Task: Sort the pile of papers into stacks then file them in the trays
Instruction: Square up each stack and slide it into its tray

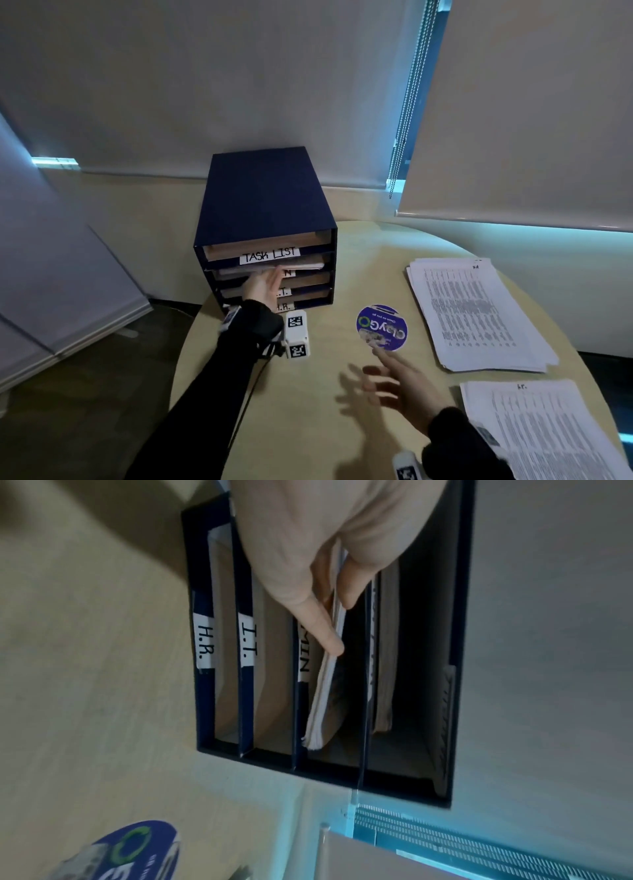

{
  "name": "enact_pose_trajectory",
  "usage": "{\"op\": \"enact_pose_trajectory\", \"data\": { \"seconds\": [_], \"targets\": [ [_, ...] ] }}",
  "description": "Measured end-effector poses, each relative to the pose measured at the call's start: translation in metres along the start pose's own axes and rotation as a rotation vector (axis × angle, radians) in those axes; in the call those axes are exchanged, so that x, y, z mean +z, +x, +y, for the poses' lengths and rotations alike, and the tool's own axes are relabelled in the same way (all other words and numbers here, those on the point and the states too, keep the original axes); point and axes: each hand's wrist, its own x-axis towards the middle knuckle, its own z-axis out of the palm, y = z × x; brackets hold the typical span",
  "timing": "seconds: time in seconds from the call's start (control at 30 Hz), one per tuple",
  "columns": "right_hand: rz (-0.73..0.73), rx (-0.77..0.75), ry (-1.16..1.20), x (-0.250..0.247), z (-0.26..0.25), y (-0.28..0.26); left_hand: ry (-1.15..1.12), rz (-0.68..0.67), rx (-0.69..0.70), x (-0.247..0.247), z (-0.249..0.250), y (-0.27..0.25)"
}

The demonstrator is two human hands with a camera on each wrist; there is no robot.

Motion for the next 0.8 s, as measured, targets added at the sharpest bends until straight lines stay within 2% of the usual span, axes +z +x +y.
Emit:
{"op": "enact_pose_trajectory", "data": {
  "seconds": [0.1,0.17,0.23,0.3,0.37,0.43,0.53,0.6,0.67,0.73,0.8],
  "targets": [
    [0.066,0.058,0.032,-0.027,0.025,-0.015,0.026,0.019,-0.014,0.013,0.003,0.016],
    [0.111,0.049,-0.015,-0.043,0.036,-0.023,0.104,0.067,0.033,0.015,0.005,0.019],
    [0.205,-0.021,-0.114,-0.063,0.044,-0.029,0.144,0.124,0.063,0.014,-0.006,0.013],
    [0.367,-0.141,-0.247,-0.089,0.046,-0.032,0.222,0.148,0.082,0.014,-0.034,-0.008],
    [0.581,-0.244,-0.465,-0.125,0.047,-0.031,0.457,0.096,0.041,0.020,-0.078,-0.040],
    [0.807,-0.261,-0.711,-0.160,0.044,-0.031,0.753,-0.022,-0.098,0.024,-0.137,-0.071],
    [1.048,-0.094,-0.836,-0.207,0.037,-0.040,1.111,-0.307,-0.399,0.022,-0.231,-0.111],
    [1.078,0.080,-0.856,-0.243,0.037,-0.046,1.181,-0.461,-0.575,0.020,-0.277,-0.130],
    [1.051,0.250,-0.912,-0.281,0.045,-0.046,1.226,-0.498,-0.672,0.025,-0.302,-0.144],
    [0.979,0.344,-0.853,-0.313,0.056,-0.038,1.260,-0.477,-0.683,0.034,-0.309,-0.154],
    [0.868,0.406,-0.890,-0.321,0.061,-0.032,1.264,-0.441,-0.661,0.042,-0.310,-0.157]
  ]
}}
